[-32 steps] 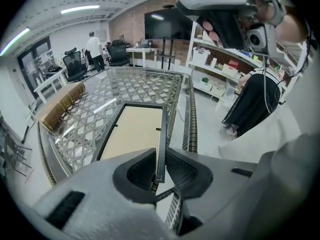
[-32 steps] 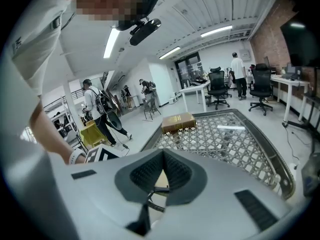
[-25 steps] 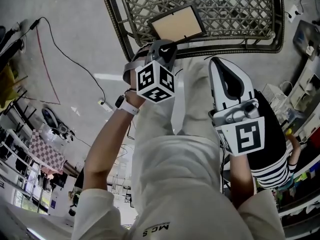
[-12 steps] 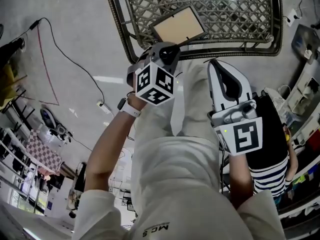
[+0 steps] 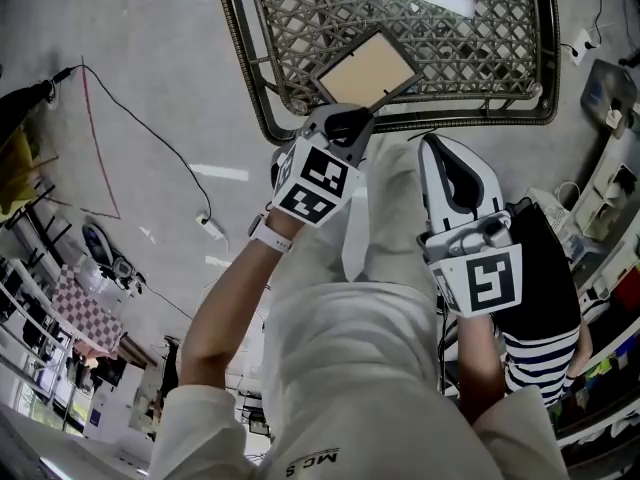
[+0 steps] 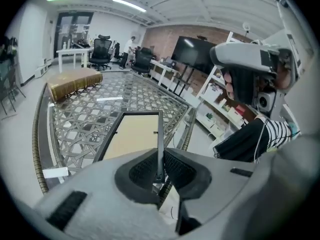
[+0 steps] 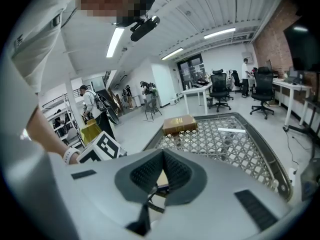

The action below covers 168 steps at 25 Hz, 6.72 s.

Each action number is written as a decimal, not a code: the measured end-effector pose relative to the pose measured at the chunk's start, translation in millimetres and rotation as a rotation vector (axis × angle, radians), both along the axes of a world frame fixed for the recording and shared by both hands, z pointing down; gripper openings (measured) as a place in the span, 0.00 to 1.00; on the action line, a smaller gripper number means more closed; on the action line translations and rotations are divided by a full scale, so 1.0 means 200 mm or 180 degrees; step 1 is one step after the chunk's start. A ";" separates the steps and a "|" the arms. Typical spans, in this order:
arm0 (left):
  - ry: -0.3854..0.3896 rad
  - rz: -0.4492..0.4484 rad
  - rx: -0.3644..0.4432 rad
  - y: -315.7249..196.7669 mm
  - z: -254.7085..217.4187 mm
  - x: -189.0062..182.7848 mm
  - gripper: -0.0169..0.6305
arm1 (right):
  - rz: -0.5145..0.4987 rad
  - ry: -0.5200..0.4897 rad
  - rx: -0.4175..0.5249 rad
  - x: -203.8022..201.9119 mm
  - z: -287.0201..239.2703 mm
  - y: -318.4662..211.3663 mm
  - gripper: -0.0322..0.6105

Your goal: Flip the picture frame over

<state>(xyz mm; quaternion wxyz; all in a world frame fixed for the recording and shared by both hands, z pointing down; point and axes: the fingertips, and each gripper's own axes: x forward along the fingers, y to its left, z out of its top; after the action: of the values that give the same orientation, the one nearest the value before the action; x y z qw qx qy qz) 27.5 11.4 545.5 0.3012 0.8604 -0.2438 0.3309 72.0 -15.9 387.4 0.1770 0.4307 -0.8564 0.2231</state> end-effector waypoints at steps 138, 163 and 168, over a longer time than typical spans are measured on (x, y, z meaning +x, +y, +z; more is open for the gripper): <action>0.1138 -0.2093 0.0532 -0.11 -1.09 -0.54 0.06 | -0.0054 -0.0027 0.0496 -0.15 -0.63 0.12 0.07; 0.0569 -0.1395 0.1832 0.11 -1.89 -0.65 0.06 | 0.0190 0.0036 0.1214 -0.17 -1.15 0.21 0.07; 0.0572 -0.1351 0.1839 0.13 -1.88 -0.63 0.06 | 0.0204 0.0114 0.1217 -0.17 -1.14 0.21 0.07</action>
<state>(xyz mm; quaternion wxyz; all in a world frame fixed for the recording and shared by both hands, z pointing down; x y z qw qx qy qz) -99.0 36.9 169.1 0.1280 0.8659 -0.4727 0.1017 38.6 26.6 159.3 0.1000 0.4875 -0.8657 0.0542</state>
